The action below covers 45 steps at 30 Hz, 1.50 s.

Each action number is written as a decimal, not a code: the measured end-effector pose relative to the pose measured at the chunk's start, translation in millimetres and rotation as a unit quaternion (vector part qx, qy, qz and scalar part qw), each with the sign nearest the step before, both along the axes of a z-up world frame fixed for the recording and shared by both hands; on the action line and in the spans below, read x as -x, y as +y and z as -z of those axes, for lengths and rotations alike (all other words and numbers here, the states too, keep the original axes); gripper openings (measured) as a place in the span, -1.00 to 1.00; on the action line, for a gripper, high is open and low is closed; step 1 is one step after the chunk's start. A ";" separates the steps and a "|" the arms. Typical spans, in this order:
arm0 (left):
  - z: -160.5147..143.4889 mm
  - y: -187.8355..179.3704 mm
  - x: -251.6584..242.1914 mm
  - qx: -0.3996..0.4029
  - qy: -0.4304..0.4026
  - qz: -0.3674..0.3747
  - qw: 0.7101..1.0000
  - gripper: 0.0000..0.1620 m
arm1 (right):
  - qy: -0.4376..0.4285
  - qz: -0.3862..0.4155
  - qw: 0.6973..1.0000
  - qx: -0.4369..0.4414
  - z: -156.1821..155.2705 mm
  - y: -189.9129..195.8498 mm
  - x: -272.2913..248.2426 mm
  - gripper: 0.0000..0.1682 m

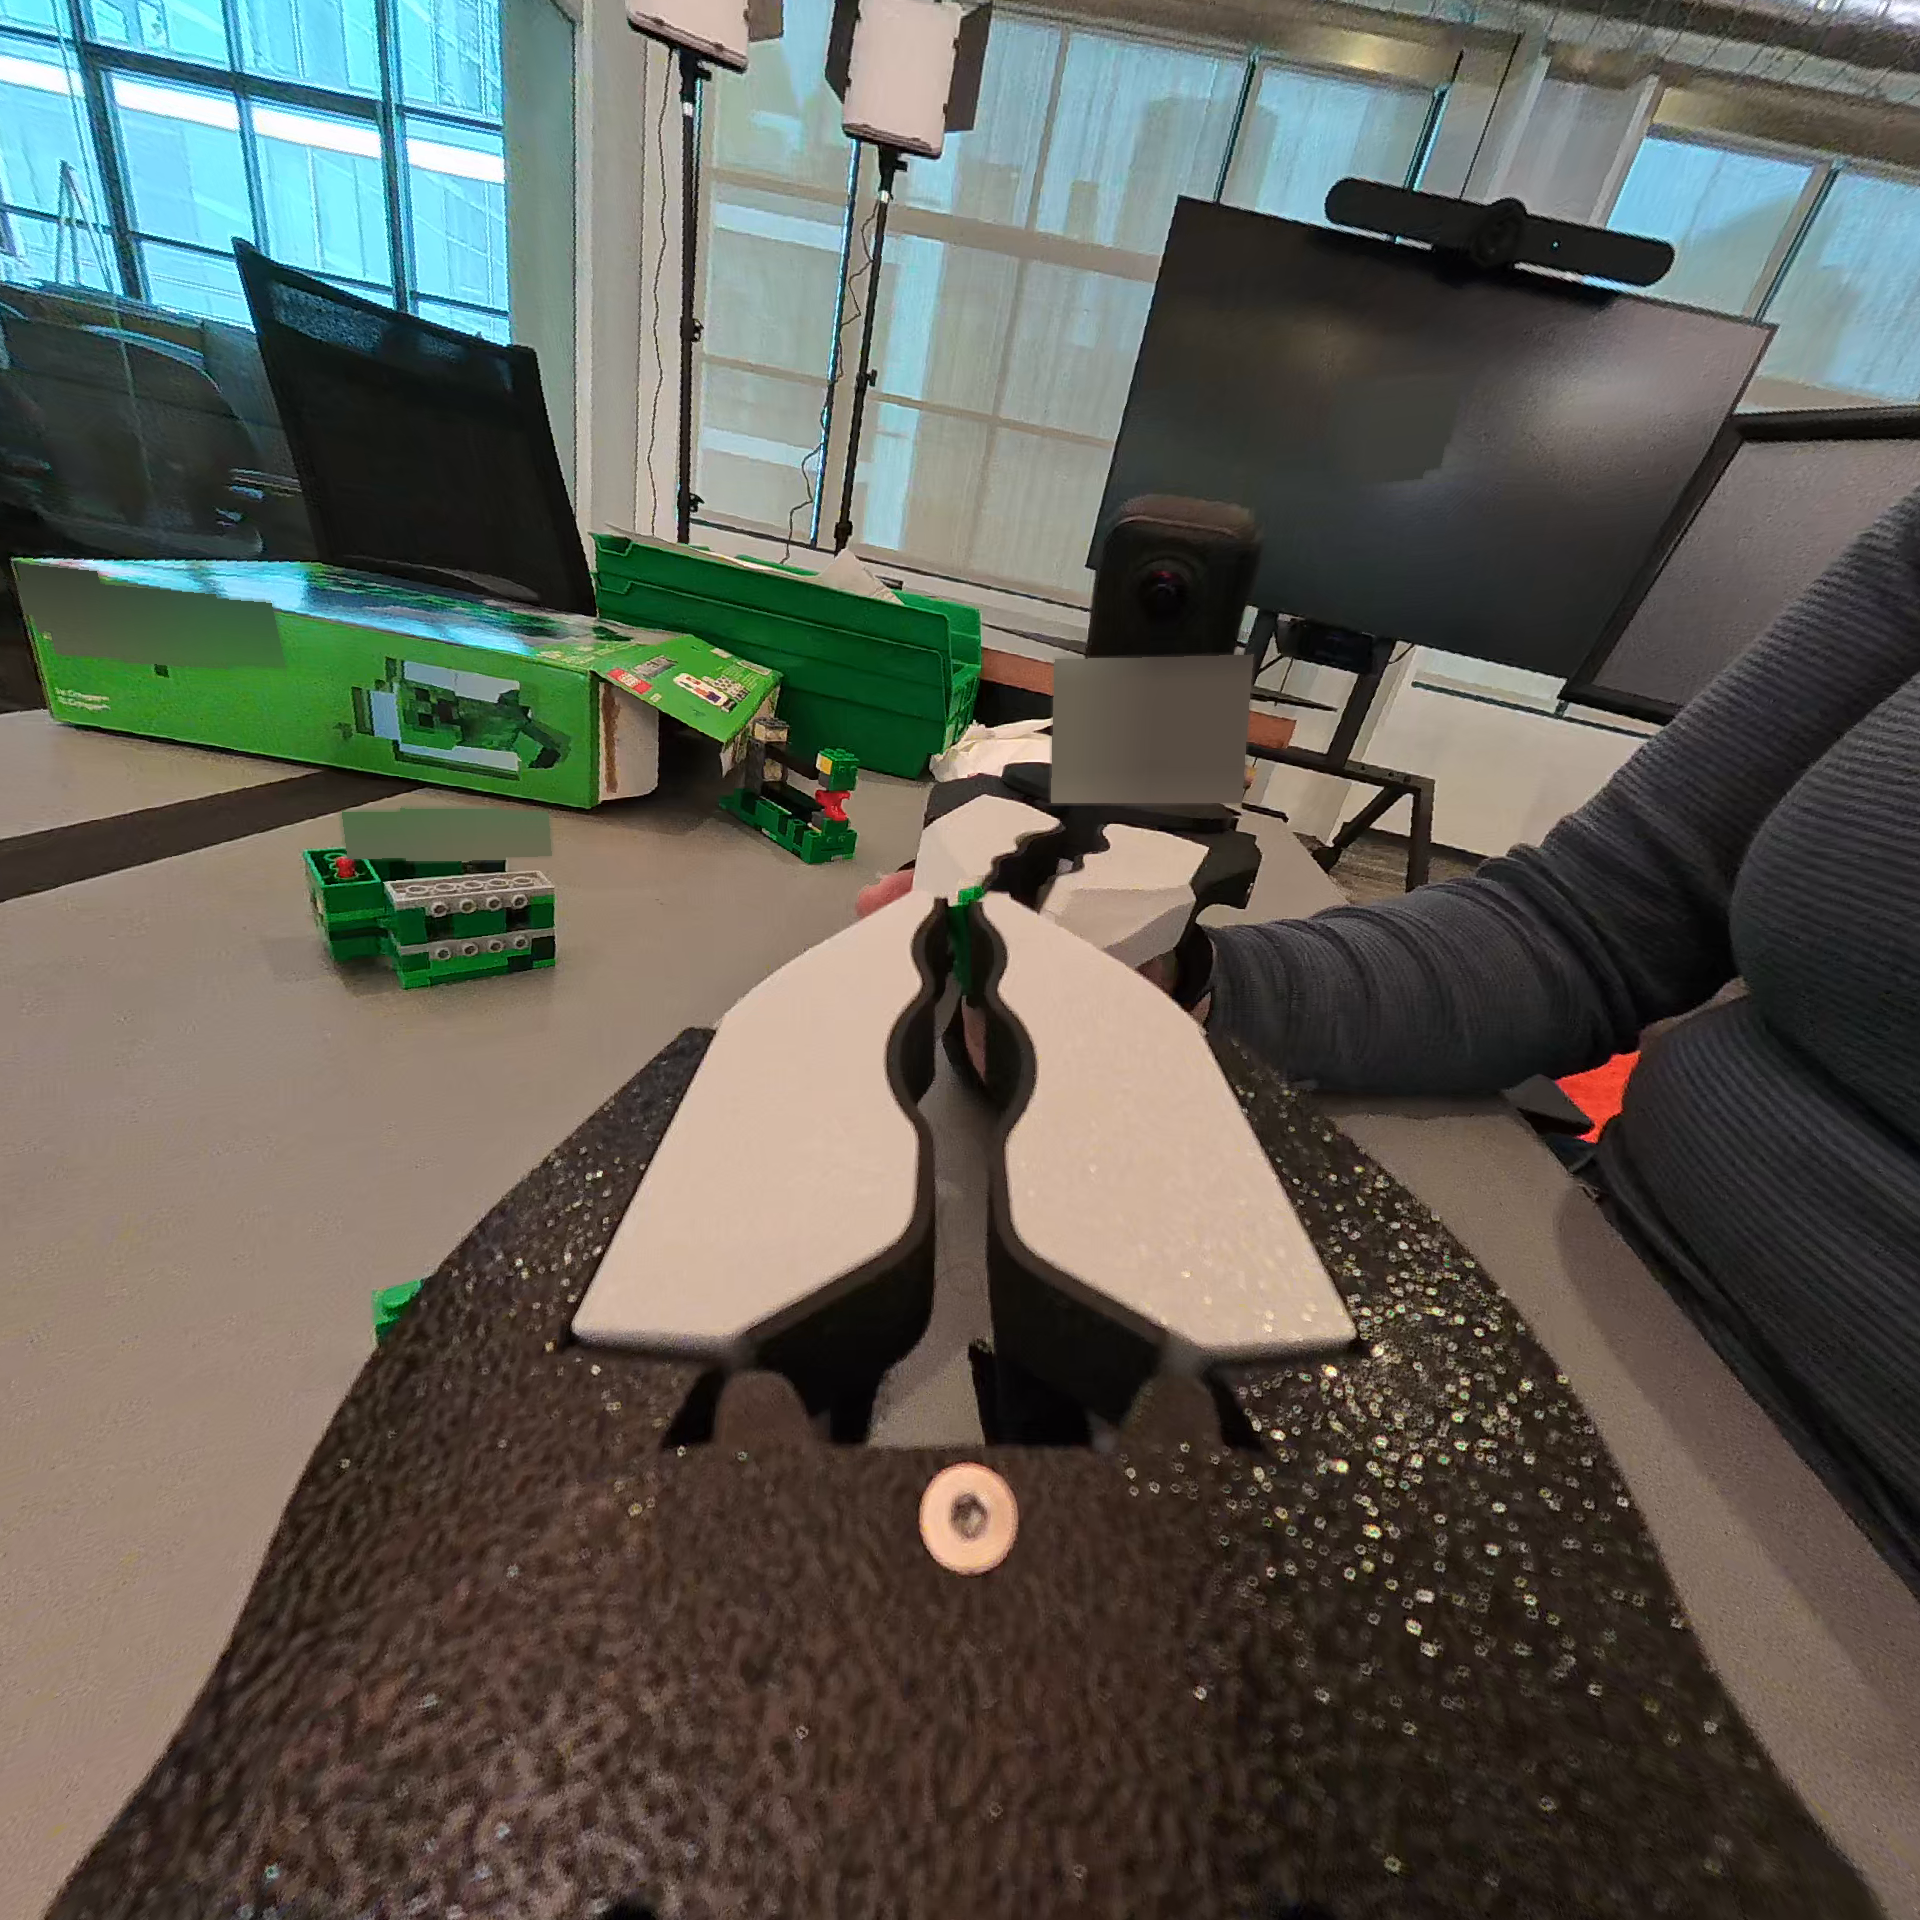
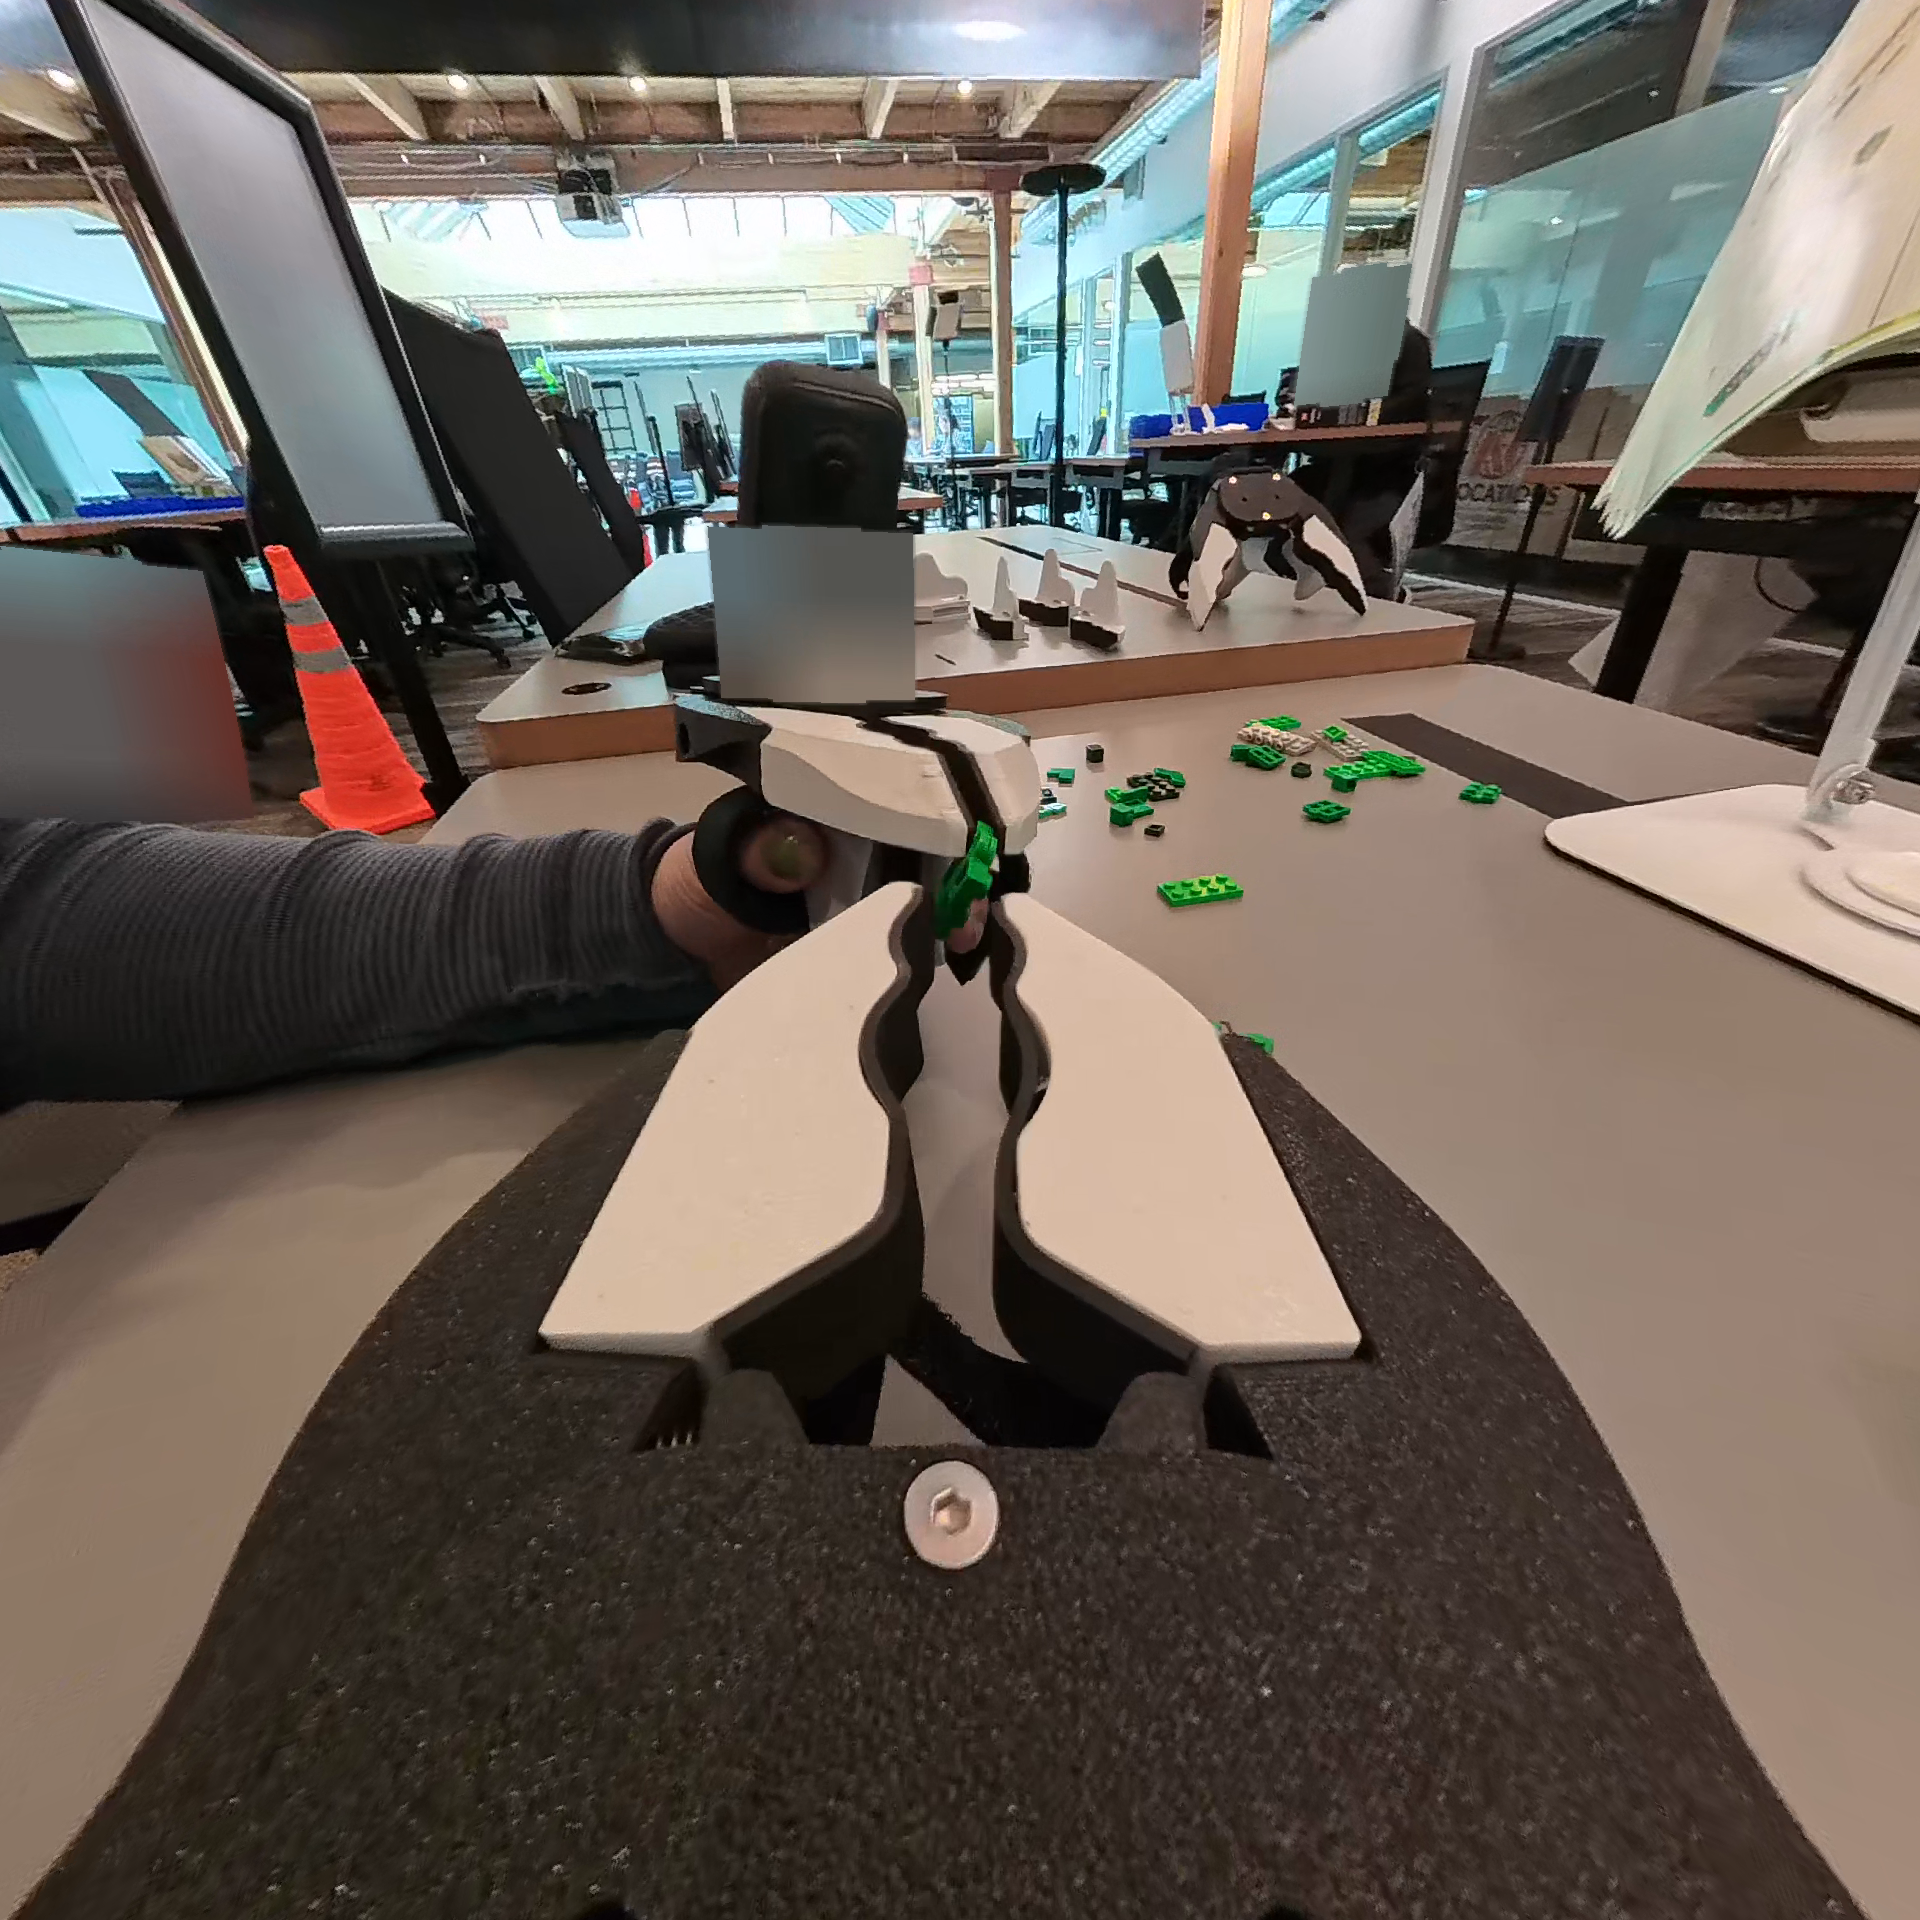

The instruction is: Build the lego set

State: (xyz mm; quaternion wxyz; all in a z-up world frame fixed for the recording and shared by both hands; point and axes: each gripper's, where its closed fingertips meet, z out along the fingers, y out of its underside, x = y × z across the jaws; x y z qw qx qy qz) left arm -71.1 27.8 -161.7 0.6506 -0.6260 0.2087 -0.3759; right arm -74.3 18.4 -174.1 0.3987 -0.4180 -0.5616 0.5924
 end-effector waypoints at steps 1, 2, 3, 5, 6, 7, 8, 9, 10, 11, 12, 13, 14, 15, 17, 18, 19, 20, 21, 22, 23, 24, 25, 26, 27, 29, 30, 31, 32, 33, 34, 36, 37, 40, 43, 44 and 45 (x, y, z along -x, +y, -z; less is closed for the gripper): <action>0.3 0.3 0.0 0.001 0.001 -0.001 1.000 -0.96 | 0.000 -0.002 1.000 0.001 -0.1 -0.3 -0.2 -0.93; 0.4 0.6 0.3 0.001 0.001 -0.003 1.000 -0.96 | 0.000 -0.002 1.000 0.000 -0.1 -0.4 -0.2 -0.93; 0.5 1.1 0.7 0.002 0.001 -0.005 1.000 -0.96 | 0.000 0.000 1.000 0.000 0.0 0.1 -0.1 -0.93; 0.8 2.3 1.4 0.002 0.003 -0.013 1.000 -0.95 | 0.002 0.008 1.000 -0.004 -0.2 1.9 0.0 -0.94; 0.9 4.0 3.0 0.002 0.003 -0.022 1.000 -0.88 | 0.007 0.016 1.000 -0.012 -1.0 3.4 -0.3 -0.94; 1.1 6.2 5.4 0.005 0.002 -0.035 0.999 -0.78 | 0.014 0.029 0.999 -0.027 -2.1 5.9 -1.0 -0.94; 1.0 7.6 7.2 0.006 0.000 -0.042 0.999 -0.68 | 0.022 0.053 0.997 -0.049 -3.3 10.4 -1.1 -0.94; 1.0 8.7 8.8 0.007 -0.002 -0.047 0.999 -0.62 | 0.028 0.086 0.993 -0.081 -3.8 16.6 -0.9 -0.95; 1.0 9.7 10.2 0.009 -0.004 -0.052 0.999 -0.58 | 0.029 0.125 0.984 -0.121 -3.0 23.9 -0.4 -0.95; 1.0 10.5 11.5 0.011 -0.006 -0.056 0.998 -0.56 | 0.026 0.163 0.972 -0.170 -1.0 30.7 0.5 -0.95; 1.0 11.1 12.5 0.011 -0.007 -0.061 0.998 -0.56 | 0.021 0.194 0.955 -0.223 1.6 35.6 1.4 -0.95; 1.1 11.7 13.3 0.010 -0.005 -0.066 0.998 -0.57 | 0.016 0.221 0.935 -0.276 4.1 39.1 2.6 -0.94; 1.1 12.0 13.9 0.008 0.000 -0.072 0.997 -0.58 | 0.014 0.246 0.913 -0.326 5.1 42.0 3.6 -0.95; 1.6 12.2 13.7 0.006 0.006 -0.076 0.997 -0.58 | 0.015 0.265 0.890 -0.370 5.1 43.2 4.4 -0.94; 4.1 13.3 12.8 0.009 0.021 -0.082 0.996 -0.59 | 0.021 0.281 0.853 -0.438 5.2 40.0 6.3 -0.95; 5.8 14.6 12.8 0.014 0.027 -0.087 0.996 -0.59 | 0.023 0.283 0.840 -0.462 6.1 37.8 7.3 -0.95; 7.4 15.2 12.2 0.018 0.033 -0.088 0.995 -0.59 | 0.024 0.283 0.829 -0.481 7.0 35.9 8.0 -0.95; 8.6 15.4 11.5 0.021 0.037 -0.087 0.995 -0.59 | 0.027 0.284 0.821 -0.494 7.1 34.4 8.4 -0.95; 9.6 15.6 11.2 0.025 0.040 -0.087 0.995 -0.59 | 0.029 0.285 0.815 -0.503 7.0 33.7 8.5 -0.95; 10.6 16.2 11.4 0.028 0.043 -0.089 0.995 -0.58 | 0.028 0.287 0.811 -0.509 7.3 33.6 8.6 -0.95; 11.4 16.5 11.5 0.031 0.045 -0.091 0.994 -0.58 | 0.026 0.288 0.808 -0.514 7.9 33.8 8.8 -0.95; 12.2 16.8 11.7 0.033 0.047 -0.092 0.994 -0.58 | 0.024 0.287 0.806 -0.518 8.7 33.8 9.1 -0.95; 12.9 17.0 11.9 0.035 0.049 -0.093 0.994 -0.58 | 0.023 0.286 0.804 -0.521 9.6 33.3 9.5 -0.95; 13.7 17.4 12.0 0.038 0.051 -0.095 0.993 -0.58 | 0.022 0.284 0.802 -0.525 10.5 32.6 10.1 -0.95; 14.3 17.8 12.1 0.040 0.053 -0.096 0.993 -0.58 | 0.022 0.282 0.799 -0.530 11.2 31.6 10.5 -0.95; 15.3 18.1 12.0 0.042 0.057 -0.099 0.993 -0.58 | 0.020 0.277 0.795 -0.540 13.3 29.7 11.6 -0.95; 16.2 18.3 12.0 0.044 0.060 -0.100 0.992 -0.58 | 0.019 0.277 0.792 -0.544 14.1 29.3 12.0 -0.95; 17.1 18.7 12.1 0.046 0.064 -0.102 0.992 -0.58 | 0.019 0.276 0.789 -0.548 14.5 29.0 12.4 -0.95; 18.1 19.4 12.6 0.048 0.069 -0.107 0.991 -0.58 | 0.018 0.276 0.788 -0.550 15.0 28.7 12.6 -0.95; 19.0 19.7 12.8 0.048 0.075 -0.110 0.990 -0.59 | 0.017 0.276 0.788 -0.550 15.2 28.7 12.7 -0.95; 20.0 20.2 13.1 0.048 0.082 -0.114 0.989 -0.60 | 0.017 0.277 0.788 -0.549 15.0 29.0 12.6 -0.95; 22.2 21.1 13.9 0.049 0.096 -0.123 0.986 -0.64 | 0.017 0.278 0.789 -0.548 14.8 29.6 12.4 -0.95; 22.7 20.8 13.3 0.049 0.101 -0.122 0.986 -0.66 | 0.016 0.278 0.790 -0.547 15.1 29.9 12.4 -0.95; 23.6 19.2 9.9 0.047 0.108 -0.112 0.987 -0.75 | 0.015 0.277 0.788 -0.549 15.5 29.8 12.6 -0.95; 24.0 18.8 9.1 0.048 0.109 -0.108 0.987 -0.79 | 0.015 0.277 0.788 -0.550 15.8 29.8 12.6 -0.95; 23.9 18.7 9.1 0.048 0.108 -0.108 0.987 -0.79 | 0.015 0.277 0.788 -0.549 15.7 29.8 12.5 -0.95; 23.8 18.6 9.1 0.048 0.107 -0.107 0.987 -0.79 | 0.017 0.278 0.789 -0.548 15.4 29.7 12.5 -0.95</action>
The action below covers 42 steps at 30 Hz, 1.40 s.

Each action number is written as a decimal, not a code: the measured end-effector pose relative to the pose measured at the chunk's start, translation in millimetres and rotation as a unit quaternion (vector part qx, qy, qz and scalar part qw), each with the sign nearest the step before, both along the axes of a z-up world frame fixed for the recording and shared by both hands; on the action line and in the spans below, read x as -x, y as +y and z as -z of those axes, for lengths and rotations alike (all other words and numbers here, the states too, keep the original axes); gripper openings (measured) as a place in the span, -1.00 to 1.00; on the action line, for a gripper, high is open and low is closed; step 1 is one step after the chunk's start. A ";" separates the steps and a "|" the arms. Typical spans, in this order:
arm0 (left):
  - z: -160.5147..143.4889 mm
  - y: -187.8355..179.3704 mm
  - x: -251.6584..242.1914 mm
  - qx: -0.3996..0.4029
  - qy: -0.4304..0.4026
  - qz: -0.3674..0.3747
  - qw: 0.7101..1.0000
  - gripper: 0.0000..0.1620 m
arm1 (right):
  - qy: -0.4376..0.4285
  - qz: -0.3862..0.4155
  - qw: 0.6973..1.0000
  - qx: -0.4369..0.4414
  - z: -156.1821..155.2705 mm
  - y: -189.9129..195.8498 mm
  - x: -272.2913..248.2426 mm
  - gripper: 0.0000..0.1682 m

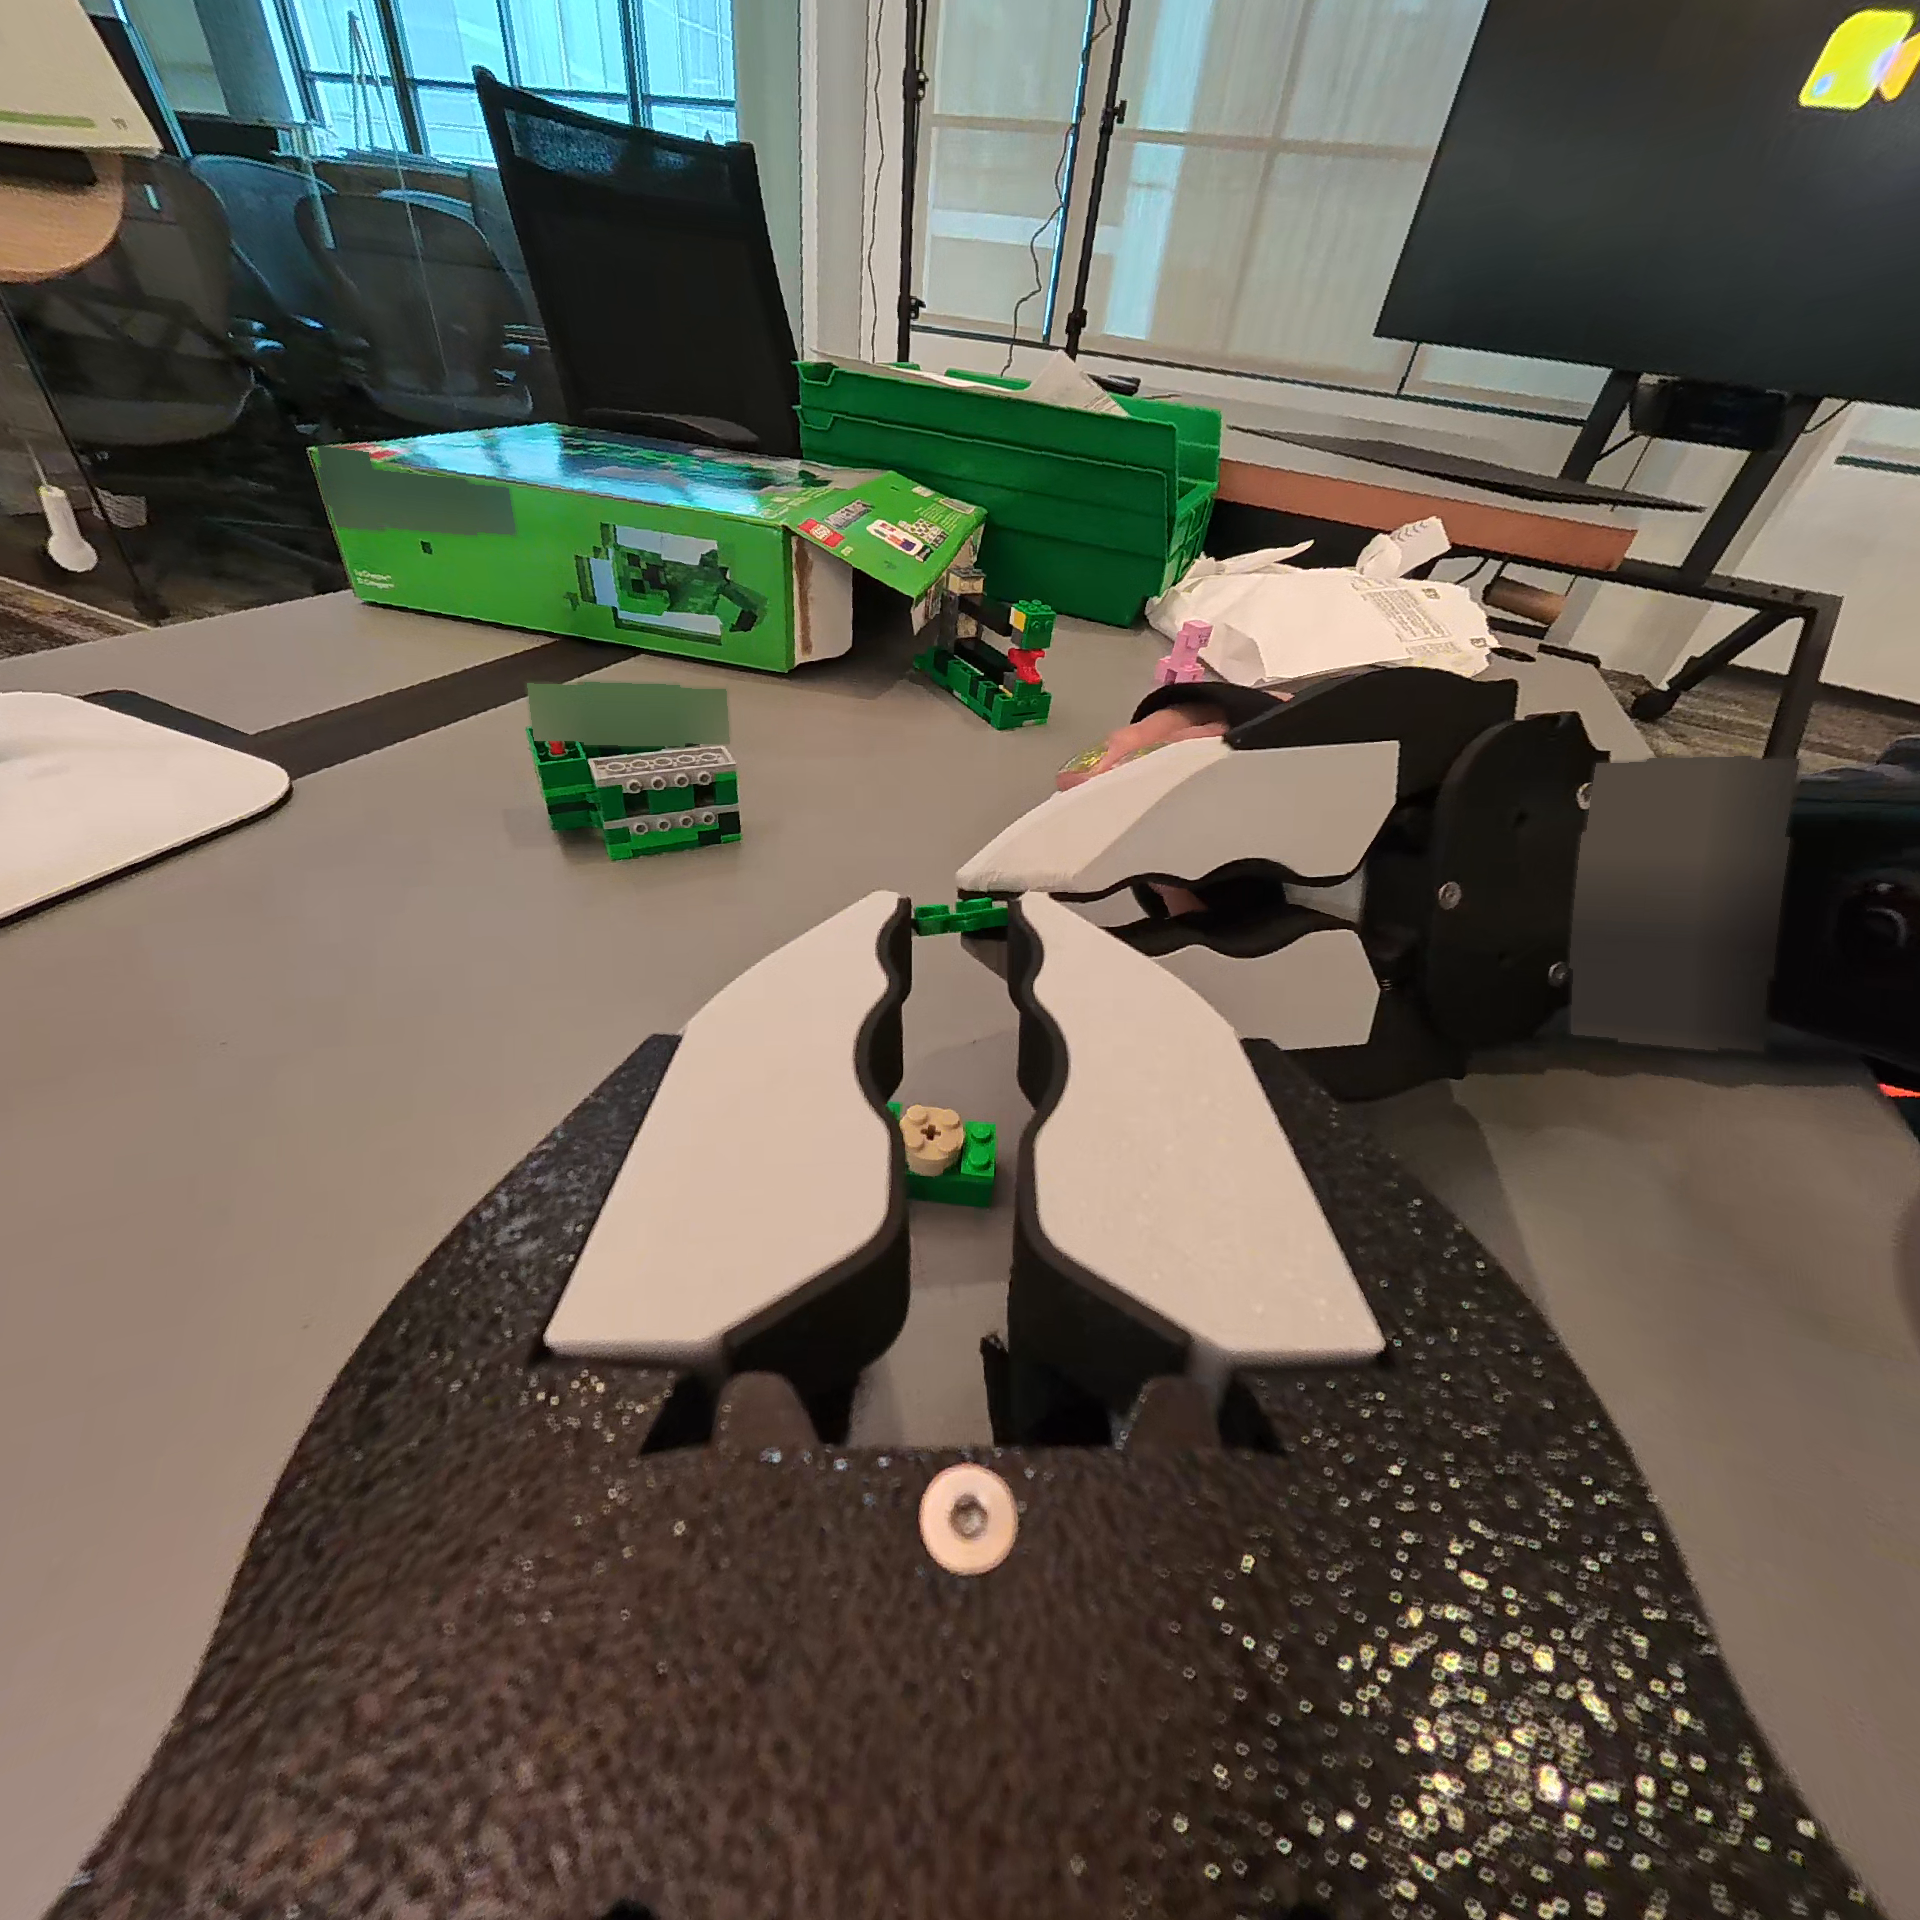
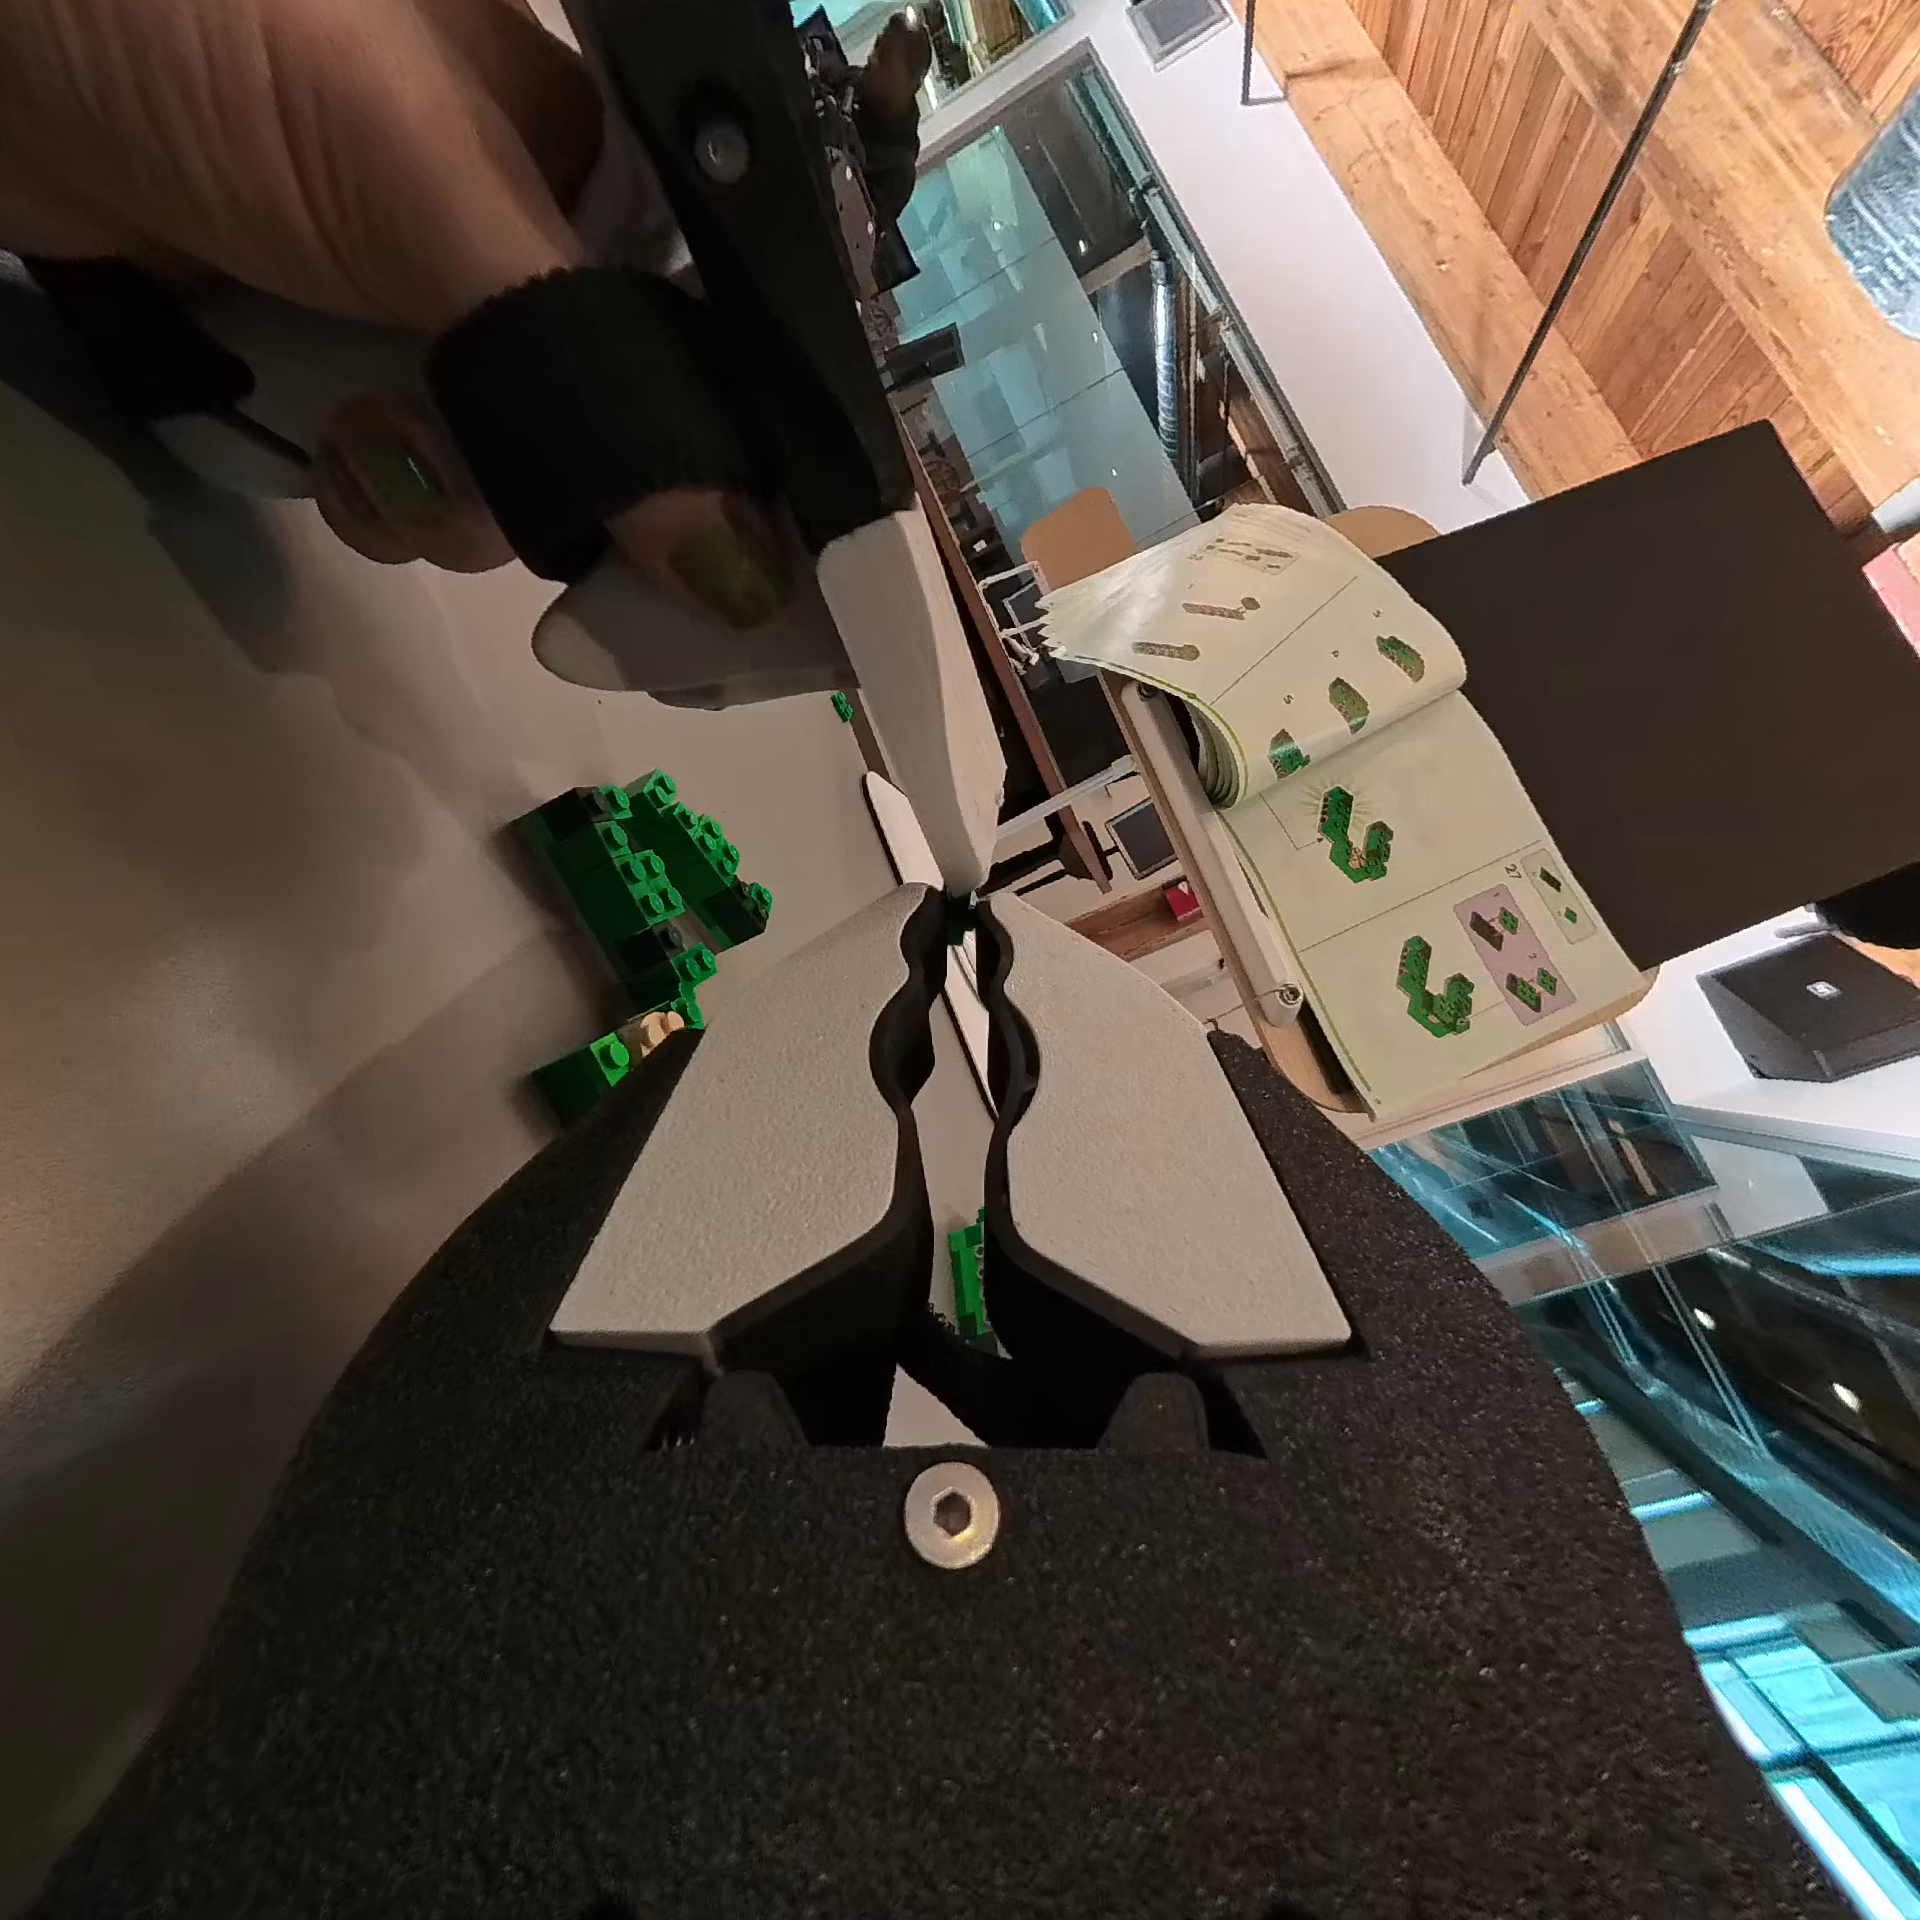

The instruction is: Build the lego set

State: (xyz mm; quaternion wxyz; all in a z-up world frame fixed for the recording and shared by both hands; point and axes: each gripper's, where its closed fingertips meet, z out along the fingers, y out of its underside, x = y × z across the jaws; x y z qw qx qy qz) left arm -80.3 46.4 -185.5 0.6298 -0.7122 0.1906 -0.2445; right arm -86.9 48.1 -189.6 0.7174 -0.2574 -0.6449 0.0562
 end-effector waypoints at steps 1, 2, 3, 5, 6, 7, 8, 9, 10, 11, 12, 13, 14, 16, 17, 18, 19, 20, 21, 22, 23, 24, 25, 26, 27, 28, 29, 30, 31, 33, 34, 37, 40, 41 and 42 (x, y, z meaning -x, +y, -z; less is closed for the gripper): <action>-0.3 -0.1 0.1 -0.001 -0.001 0.001 1.000 -0.79 | 0.003 -0.001 1.000 0.002 -0.5 -0.2 -0.1 -0.95; -0.8 -0.6 0.0 -0.002 -0.003 0.003 1.000 -0.80 | 0.008 -0.003 1.000 0.005 -1.4 -0.3 -0.3 -0.95; -1.6 -1.3 -0.3 -0.003 -0.006 0.007 1.000 -0.80 | 0.012 -0.007 1.000 0.014 -2.2 -1.0 -0.8 -0.95; -3.1 -3.4 -0.9 -0.006 -0.013 0.018 1.000 -0.80 | 0.022 -0.030 0.998 0.055 -3.7 -3.1 -1.9 -0.94; -3.9 -4.6 -0.9 -0.009 -0.015 0.024 1.000 -0.80 | 0.027 -0.044 0.995 0.082 -4.8 -3.6 -3.0 -0.93; -5.5 -6.3 -1.2 -0.014 -0.018 0.031 0.999 -0.80 | 0.033 -0.059 0.991 0.112 -6.6 -4.2 -4.3 -0.92; -7.0 -8.1 -0.9 -0.019 -0.022 0.038 0.999 -0.80 | 0.038 -0.079 0.985 0.146 -7.8 -5.5 -5.8 -0.91; -8.6 -9.6 0.0 -0.023 -0.027 0.043 0.998 -0.80 | 0.038 -0.107 0.976 0.186 -7.9 -8.7 -7.1 -0.90; -10.6 -11.5 0.7 -0.028 -0.033 0.049 0.998 -0.80 | 0.030 -0.150 0.961 0.232 -6.9 -16.0 -8.5 -0.89; -12.8 -13.6 1.4 -0.034 -0.041 0.057 0.997 -0.80 | 0.019 -0.198 0.939 0.281 -6.9 -25.2 -11.0 -0.85; -14.9 -15.0 2.6 -0.038 -0.050 0.062 0.996 -0.80 | 0.016 -0.230 0.917 0.325 -10.1 -29.6 -13.7 -0.79; -16.9 -16.4 3.7 -0.041 -0.060 0.068 0.995 -0.80 | 0.020 -0.243 0.900 0.361 -14.1 -28.5 -15.8 -0.76; -18.8 -18.1 4.1 -0.044 -0.070 0.076 0.994 -0.80 | 0.024 -0.254 0.885 0.390 -16.9 -26.4 -17.6 -0.76; -21.6 -21.1 4.4 -0.049 -0.083 0.090 0.991 -0.80 | 0.030 -0.269 0.857 0.438 -21.2 -21.5 -20.3 -0.75; -22.6 -22.7 3.9 -0.052 -0.087 0.097 0.990 -0.80 | 0.032 -0.273 0.845 0.458 -22.6 -18.9 -21.1 -0.75; -23.1 -24.2 2.8 -0.054 -0.088 0.104 0.989 -0.81 | 0.030 -0.277 0.834 0.475 -23.3 -17.4 -21.8 -0.75; -23.4 -25.8 1.1 -0.056 -0.087 0.112 0.988 -0.81 | 0.027 -0.283 0.824 0.490 -23.6 -16.8 -22.3 -0.75; -23.9 -27.8 -1.5 -0.057 -0.088 0.123 0.987 -0.81 | 0.021 -0.292 0.814 0.502 -23.8 -17.6 -23.0 -0.75; -24.5 -29.5 -4.2 -0.058 -0.091 0.134 0.985 -0.81 | 0.012 -0.302 0.802 0.515 -23.5 -19.4 -23.9 -0.75; -24.8 -31.2 -7.0 -0.056 -0.094 0.145 0.983 -0.81 | 0.002 -0.312 0.789 0.529 -23.3 -21.1 -24.7 -0.75; -24.3 -32.3 -9.6 -0.053 -0.095 0.155 0.982 -0.81 | -0.005 -0.321 0.776 0.543 -23.5 -22.3 -25.6 -0.73; -23.5 -32.7 -11.5 -0.050 -0.093 0.160 0.982 -0.81 | -0.010 -0.331 0.765 0.552 -24.1 -23.4 -26.7 -0.73; -22.8 -32.4 -12.5 -0.047 -0.092 0.161 0.982 -0.81 | -0.010 -0.336 0.761 0.555 -24.9 -23.8 -27.8 -0.72; -22.5 -31.6 -12.5 -0.044 -0.094 0.160 0.982 -0.81 | -0.003 -0.337 0.765 0.549 -26.2 -23.2 -28.7 -0.70; -22.4 -30.9 -11.9 -0.039 -0.100 0.159 0.981 -0.81 | 0.009 -0.332 0.781 0.529 -27.3 -22.5 -29.4 -0.70; -22.6 -30.2 -10.8 -0.036 -0.106 0.158 0.981 -0.81 | 0.022 -0.317 0.809 0.494 -27.1 -20.9 -29.2 -0.72; -22.8 -29.2 -9.3 -0.033 -0.112 0.155 0.981 -0.81 | 0.031 -0.294 0.844 0.447 -25.6 -19.1 -28.5 -0.75; -22.9 -28.1 -7.9 -0.030 -0.117 0.151 0.981 -0.81 | 0.035 -0.269 0.878 0.394 -23.0 -18.3 -27.4 -0.76; -22.6 -27.3 -7.1 -0.025 -0.121 0.150 0.981 -0.81 | 0.034 -0.245 0.907 0.341 -19.8 -18.6 -25.6 -0.78; -21.1 -26.7 -7.6 -0.015 -0.126 0.153 0.980 -0.81 | 0.033 -0.209 0.943 0.257 -15.9 -21.6 -21.6 -0.78; -20.3 -26.5 -8.4 -0.010 -0.126 0.155 0.980 -0.81 | 0.038 -0.197 0.954 0.223 -16.6 -22.9 -20.4 -0.78; -18.4 -27.1 -11.1 0.000 -0.124 0.161 0.979 -0.81 | 0.054 -0.168 0.973 0.150 -20.0 -22.9 -20.4 -0.80; -17.0 -27.7 -13.6 0.007 -0.123 0.168 0.978 -0.81 | 0.055 -0.159 0.979 0.113 -19.6 -24.2 -20.6 -0.91; -16.7 -27.9 -14.1 0.008 -0.124 0.170 0.978 -0.81 | 0.050 -0.156 0.981 0.104 -17.8 -24.8 -19.7 -0.93; -16.8 -27.8 -14.1 0.009 -0.125 0.170 0.977 -0.81 | 0.047 -0.153 0.983 0.094 -16.5 -25.4 -18.9 -0.95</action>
